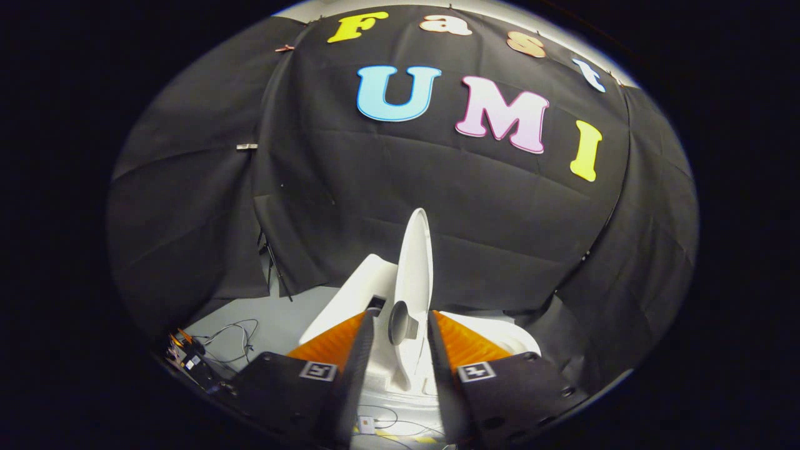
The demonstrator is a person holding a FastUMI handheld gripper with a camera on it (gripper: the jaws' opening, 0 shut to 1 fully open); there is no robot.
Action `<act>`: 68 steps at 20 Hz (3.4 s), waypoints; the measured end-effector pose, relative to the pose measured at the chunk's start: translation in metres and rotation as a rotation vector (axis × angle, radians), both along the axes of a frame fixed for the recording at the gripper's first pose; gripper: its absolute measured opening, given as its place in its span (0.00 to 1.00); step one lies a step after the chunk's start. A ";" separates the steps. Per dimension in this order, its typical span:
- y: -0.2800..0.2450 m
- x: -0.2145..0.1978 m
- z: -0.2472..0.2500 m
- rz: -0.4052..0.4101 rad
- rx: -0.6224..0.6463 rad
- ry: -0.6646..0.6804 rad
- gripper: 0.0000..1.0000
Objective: Open the toilet lid.
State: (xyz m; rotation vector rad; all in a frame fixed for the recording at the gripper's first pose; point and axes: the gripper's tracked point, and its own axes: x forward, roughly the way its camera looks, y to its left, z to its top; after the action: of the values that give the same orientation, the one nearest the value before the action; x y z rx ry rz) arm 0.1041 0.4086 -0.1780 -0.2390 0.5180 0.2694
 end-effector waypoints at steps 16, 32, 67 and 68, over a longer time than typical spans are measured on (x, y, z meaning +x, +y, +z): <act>-0.099 -0.030 0.112 0.022 0.226 -0.240 0.99; -0.300 -0.076 0.185 -0.135 0.260 -0.457 0.99; -0.381 -0.108 0.176 -0.273 0.205 -0.504 0.99; -0.382 -0.108 0.175 -0.275 0.202 -0.502 0.99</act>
State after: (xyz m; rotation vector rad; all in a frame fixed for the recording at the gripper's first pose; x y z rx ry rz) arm -0.0036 0.0271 -0.0032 -0.0319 0.0221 -0.0121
